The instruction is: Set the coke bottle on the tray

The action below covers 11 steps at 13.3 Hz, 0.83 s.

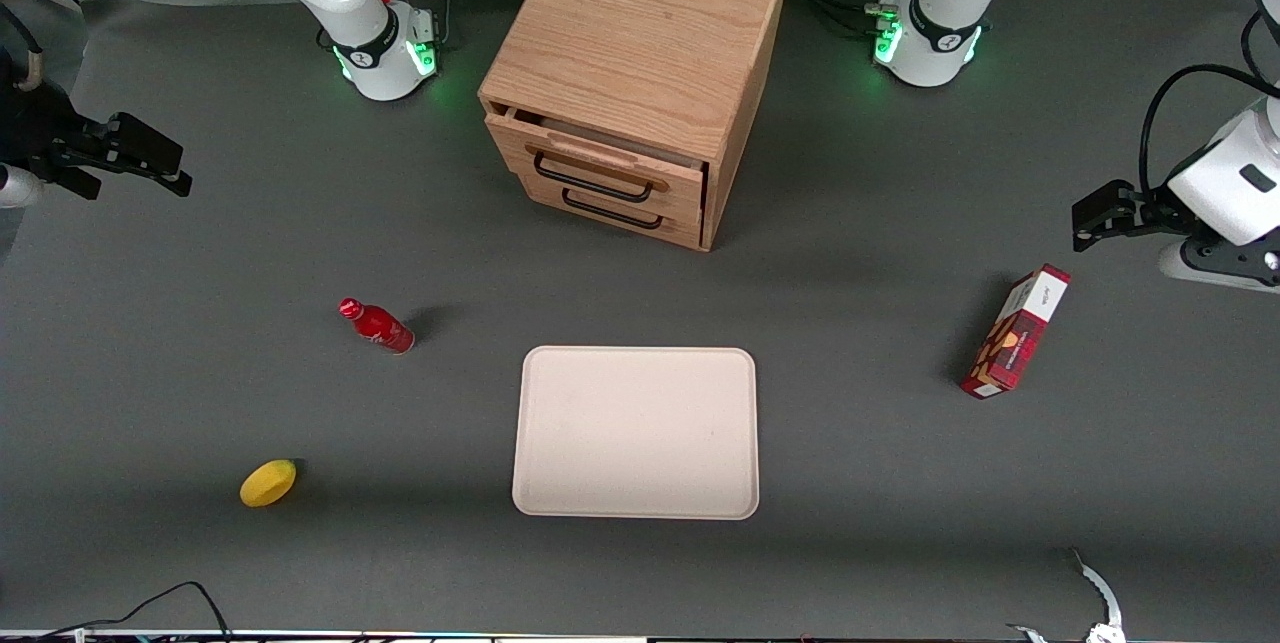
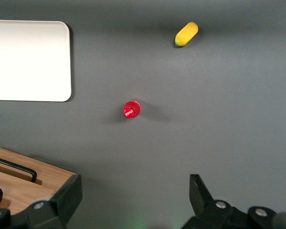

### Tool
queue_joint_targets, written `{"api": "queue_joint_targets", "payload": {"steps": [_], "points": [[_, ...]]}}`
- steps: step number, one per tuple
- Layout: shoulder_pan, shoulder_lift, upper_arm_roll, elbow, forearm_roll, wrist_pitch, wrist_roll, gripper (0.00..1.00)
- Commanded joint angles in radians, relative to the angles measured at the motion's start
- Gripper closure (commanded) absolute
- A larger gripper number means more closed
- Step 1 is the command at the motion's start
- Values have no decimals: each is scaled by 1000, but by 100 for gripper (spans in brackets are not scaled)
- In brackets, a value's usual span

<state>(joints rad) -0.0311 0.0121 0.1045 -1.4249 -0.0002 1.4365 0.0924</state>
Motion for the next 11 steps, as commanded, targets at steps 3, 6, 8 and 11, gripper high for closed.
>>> {"api": "queue_joint_targets", "payload": {"steps": [3,6,8,11], "points": [[-9,8,6,10,8,2,23,0],[-7,34,9,47,8,1,27,0],[-6,43,9,52,8,1,29,0],[-7,45,9,53,8,1,18,0]]}}
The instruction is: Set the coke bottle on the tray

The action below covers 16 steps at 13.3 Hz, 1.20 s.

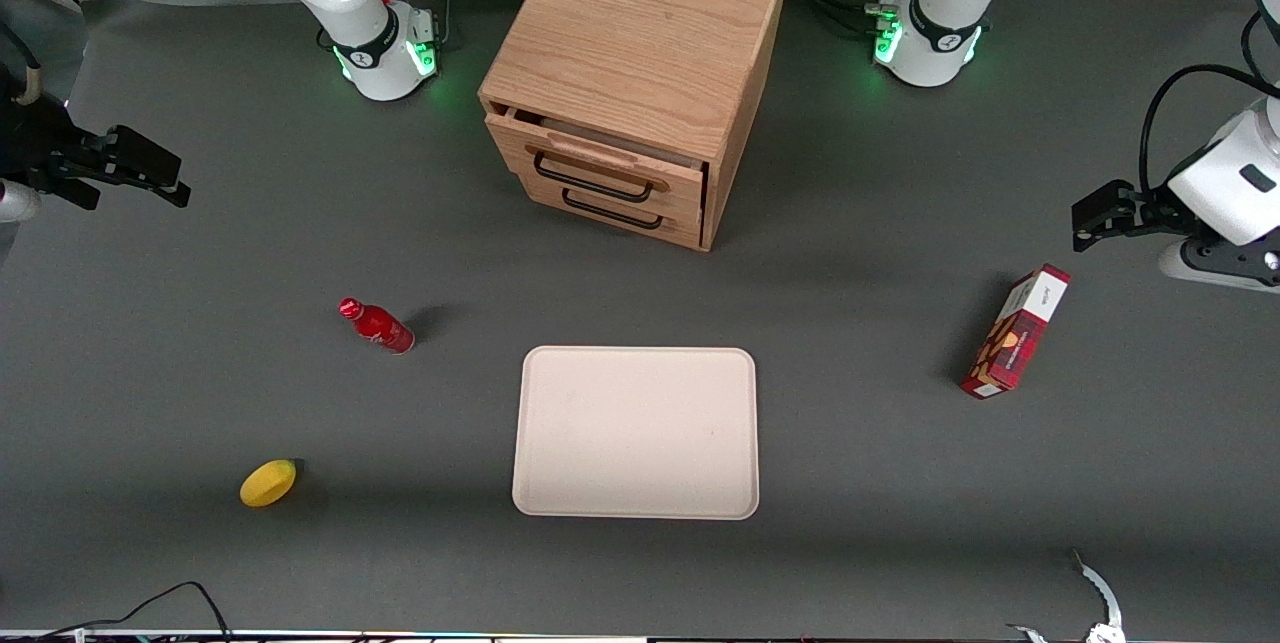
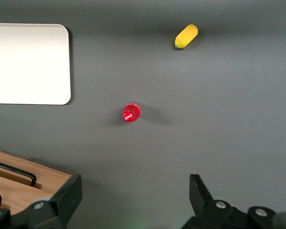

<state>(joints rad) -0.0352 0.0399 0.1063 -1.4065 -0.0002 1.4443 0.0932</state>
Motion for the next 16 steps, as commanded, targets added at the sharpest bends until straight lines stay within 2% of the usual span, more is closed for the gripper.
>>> {"api": "queue_joint_targets", "payload": {"steps": [1,9,16], "points": [[-5,17,6,34,8,-7,17,0],[-6,89,0,3,34,30,14,0],[-14,28,10,-285,82,298,26,0]]}}
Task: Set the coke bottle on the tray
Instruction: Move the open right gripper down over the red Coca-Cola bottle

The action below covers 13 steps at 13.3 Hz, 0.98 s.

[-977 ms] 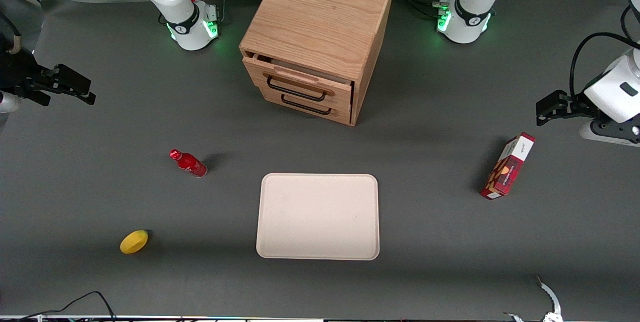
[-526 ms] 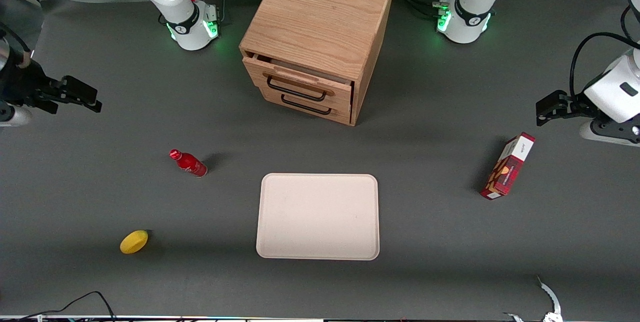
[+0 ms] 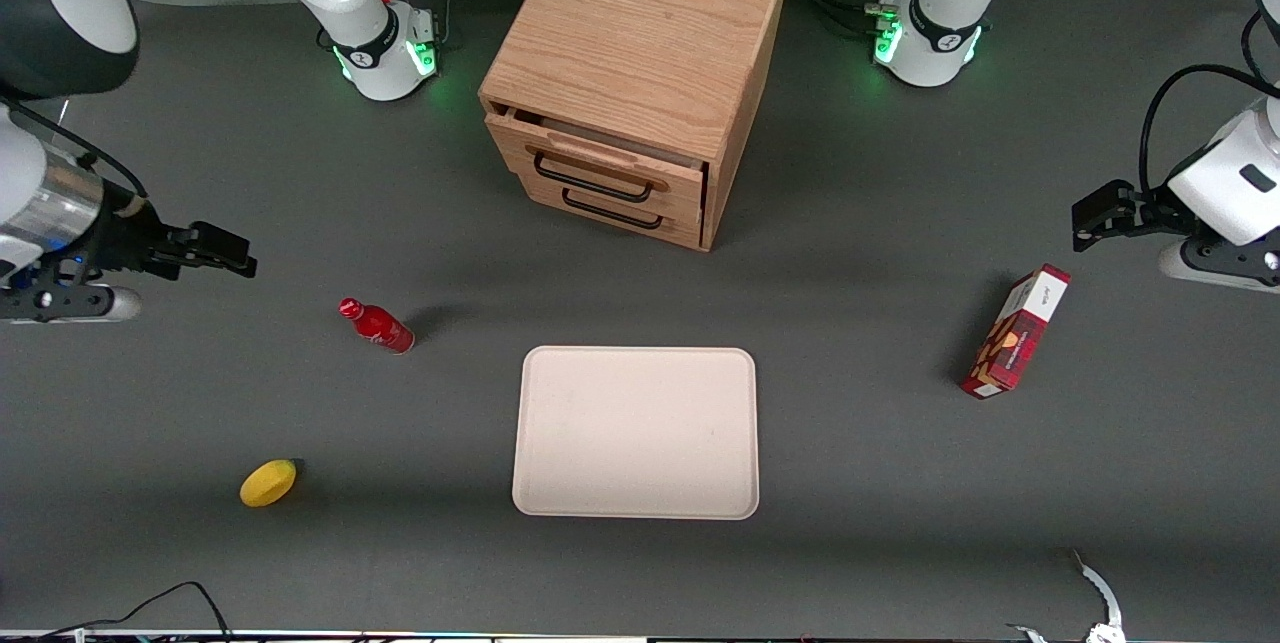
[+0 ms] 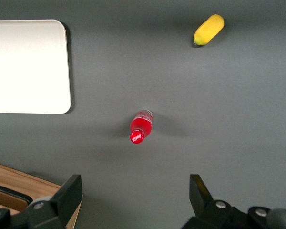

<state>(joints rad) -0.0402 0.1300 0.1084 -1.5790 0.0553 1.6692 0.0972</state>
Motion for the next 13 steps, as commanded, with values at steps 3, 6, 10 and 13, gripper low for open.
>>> {"api": "queue_joint_targets", "payload": {"steps": [3,6,10,13], "points": [[-6,-119,10,-278,26,229,21,0],[0,-125,22,-370,24,348,18,0],[0,-118,53,-489,9,538,18,0],[2,-110,56,-559,-60,630,19,0]]}}
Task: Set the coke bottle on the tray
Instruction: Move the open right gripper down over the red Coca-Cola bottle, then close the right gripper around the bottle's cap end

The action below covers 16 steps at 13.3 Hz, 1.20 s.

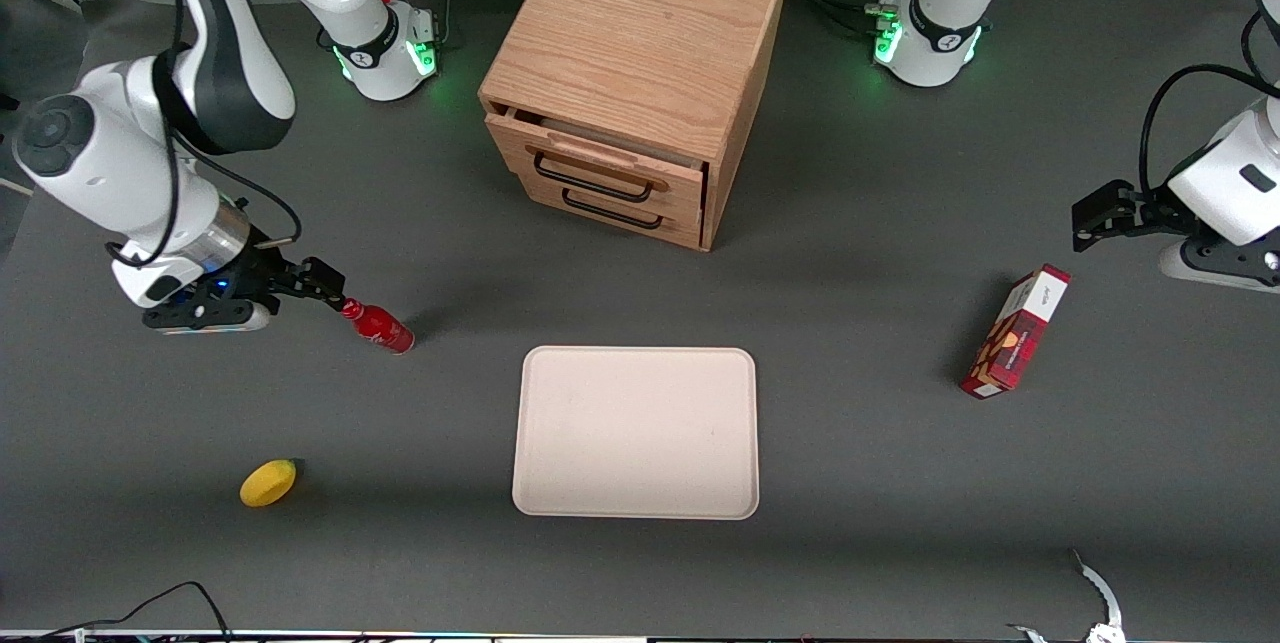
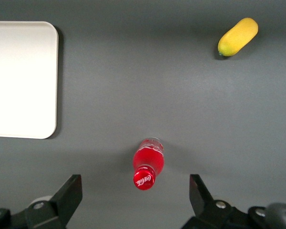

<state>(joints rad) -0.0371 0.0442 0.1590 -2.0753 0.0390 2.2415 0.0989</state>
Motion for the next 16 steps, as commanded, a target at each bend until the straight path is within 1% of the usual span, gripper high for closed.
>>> {"api": "queue_joint_targets", "payload": {"steps": [1,3,8,12,16], "points": [[-1,-21,5,-87,-53,90,15,0],[-1,-9,5,-127,-70,151,12,0],[-1,16,5,-199,-70,265,10,0],[-1,28,5,-215,-70,288,10,0],[-1,36,8,-224,-70,297,18,5]]}}
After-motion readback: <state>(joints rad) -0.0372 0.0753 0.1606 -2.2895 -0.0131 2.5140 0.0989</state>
